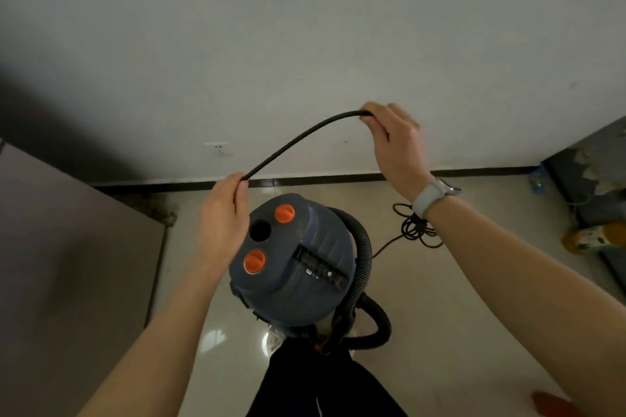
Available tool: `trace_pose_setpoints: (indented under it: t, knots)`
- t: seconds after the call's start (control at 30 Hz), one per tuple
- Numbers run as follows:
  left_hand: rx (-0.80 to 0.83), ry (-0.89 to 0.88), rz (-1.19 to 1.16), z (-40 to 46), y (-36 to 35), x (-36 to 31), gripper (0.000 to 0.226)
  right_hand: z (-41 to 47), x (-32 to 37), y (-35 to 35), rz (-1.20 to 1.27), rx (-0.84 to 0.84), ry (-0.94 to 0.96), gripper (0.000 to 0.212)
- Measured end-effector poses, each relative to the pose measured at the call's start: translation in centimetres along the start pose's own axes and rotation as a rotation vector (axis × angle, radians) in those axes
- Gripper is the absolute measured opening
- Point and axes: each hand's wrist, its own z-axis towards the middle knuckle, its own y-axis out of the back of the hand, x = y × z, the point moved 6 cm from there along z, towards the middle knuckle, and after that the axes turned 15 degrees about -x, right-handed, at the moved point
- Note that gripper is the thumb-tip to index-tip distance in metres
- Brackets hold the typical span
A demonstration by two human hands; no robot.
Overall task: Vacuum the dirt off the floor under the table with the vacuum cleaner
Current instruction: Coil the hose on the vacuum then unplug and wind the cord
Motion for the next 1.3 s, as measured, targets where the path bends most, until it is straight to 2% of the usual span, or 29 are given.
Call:
trace_pose_setpoints:
  t: [0.1,0.2,0.33,0.43,0.63,0.73,0.9,1.0,1.1,1.2,1.3]
  knots:
    - [-0.052,0.085,-0.005,0.1,2.1,1.7,0.028,2.1,5.0,-2.2,0.097,0.014,0.072,0.029]
    - [-0.128,0.147,-0.026,0.9,4.3,3.0,0.028,2.5,8.0,-4.1,0.161,0.08,0.061,0.024]
    - [-0.197,0.199,-0.027,0.0,7.2,5.6,0.029,0.3,9.0,-7.2,0.128,0.226,-0.017,0.022]
    - [-0.226,0.302,-0.033,-2.0,9.1,8.6,0.028,-2.9,10.0,-10.2,0.121,0.358,-0.087,0.021]
    - [-0.1,0.4,-0.12,-7.8,11.4,10.5,0.017,-11.6,14.0,-15.9,0.319,0.66,-0.326,0.018]
    - [-0.177,0.562,-0.117,-10.8,12.4,12.4,0.02,-15.1,14.8,-17.7,0.313,0.753,-0.383,0.025]
    - [-0.334,0.992,-0.269,-17.9,11.9,14.9,0.029,-21.1,13.1,-18.3,0.233,1.035,-0.226,0.032]
    - [-0.523,1.225,-0.462,-21.4,10.4,13.8,0.032,-24.4,10.9,-16.9,0.257,1.14,-0.184,0.035]
    - [-0.7,1.278,-0.615,-23.6,9.2,11.9,0.033,-26.1,7.8,-15.7,0.263,1.164,-0.074,0.046]
    - [-0.83,1.264,-0.687,-25.8,7.8,10.0,0.033,-25.3,3.9,-16.3,0.053,1.121,0.269,0.057]
    - [-0.938,1.27,-0.74,-27.7,6.5,8.5,0.033,-25.0,0.5,-17.0,-0.192,1.236,0.634,0.044]
